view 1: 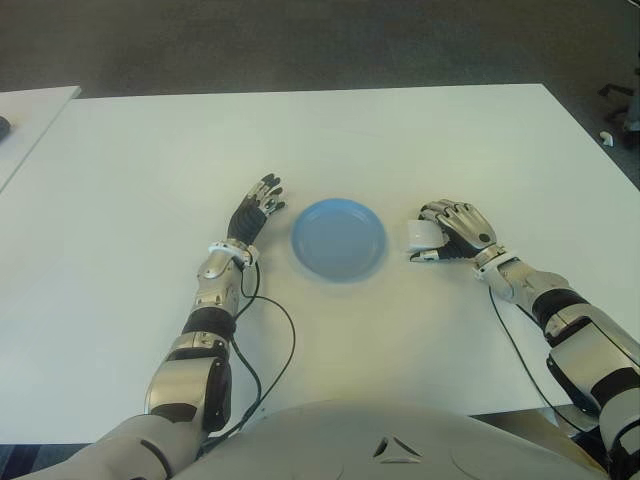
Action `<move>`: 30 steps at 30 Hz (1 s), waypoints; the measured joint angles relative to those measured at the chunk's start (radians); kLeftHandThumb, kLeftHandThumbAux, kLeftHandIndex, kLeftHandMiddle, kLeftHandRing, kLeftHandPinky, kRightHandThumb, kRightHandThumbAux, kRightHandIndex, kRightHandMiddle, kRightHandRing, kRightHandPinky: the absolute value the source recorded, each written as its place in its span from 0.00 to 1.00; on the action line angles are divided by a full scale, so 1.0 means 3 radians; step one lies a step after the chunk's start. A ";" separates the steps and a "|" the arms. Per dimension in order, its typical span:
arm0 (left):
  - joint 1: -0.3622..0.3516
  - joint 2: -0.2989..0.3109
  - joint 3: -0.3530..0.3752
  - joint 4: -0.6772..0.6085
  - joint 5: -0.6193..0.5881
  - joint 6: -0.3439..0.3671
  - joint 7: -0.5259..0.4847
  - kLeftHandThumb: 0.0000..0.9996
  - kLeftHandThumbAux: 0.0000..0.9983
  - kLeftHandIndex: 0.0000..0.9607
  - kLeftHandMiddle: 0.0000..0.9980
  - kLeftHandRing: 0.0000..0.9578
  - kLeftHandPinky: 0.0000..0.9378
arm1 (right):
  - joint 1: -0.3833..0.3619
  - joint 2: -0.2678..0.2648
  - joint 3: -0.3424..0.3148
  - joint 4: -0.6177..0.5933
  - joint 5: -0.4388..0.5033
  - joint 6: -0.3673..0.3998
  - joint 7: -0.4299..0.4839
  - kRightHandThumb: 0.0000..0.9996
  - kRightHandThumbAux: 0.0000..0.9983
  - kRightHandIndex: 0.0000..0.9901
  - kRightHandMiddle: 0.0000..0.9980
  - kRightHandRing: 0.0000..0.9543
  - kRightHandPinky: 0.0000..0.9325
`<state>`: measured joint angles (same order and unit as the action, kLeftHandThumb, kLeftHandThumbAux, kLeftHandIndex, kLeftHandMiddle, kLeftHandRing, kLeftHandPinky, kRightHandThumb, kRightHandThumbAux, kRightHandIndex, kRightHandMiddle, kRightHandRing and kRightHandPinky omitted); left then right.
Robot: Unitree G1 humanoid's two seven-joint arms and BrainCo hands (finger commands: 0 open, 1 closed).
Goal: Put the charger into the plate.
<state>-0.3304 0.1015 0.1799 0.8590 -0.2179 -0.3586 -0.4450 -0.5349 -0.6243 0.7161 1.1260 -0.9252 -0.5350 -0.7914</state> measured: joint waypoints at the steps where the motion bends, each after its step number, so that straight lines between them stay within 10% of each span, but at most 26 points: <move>1: 0.0000 -0.0001 0.0000 -0.0004 0.0000 0.0007 0.0002 0.00 0.57 0.06 0.07 0.04 0.01 | 0.0002 0.0000 -0.0001 -0.0018 0.0005 0.0011 0.0002 0.74 0.71 0.44 0.86 0.90 0.93; 30: 0.0000 -0.0074 0.0011 -0.0063 -0.0003 0.0036 0.0015 0.00 0.58 0.05 0.07 0.04 0.01 | 0.0156 -0.0191 -0.0258 -0.0594 0.0240 -0.0002 0.0673 0.74 0.71 0.44 0.88 0.91 0.94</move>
<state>-0.3303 0.0793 0.1832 0.8400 -0.2187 -0.3479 -0.4405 -0.4880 -0.6816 0.6386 0.9480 -0.8533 -0.5357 -0.5896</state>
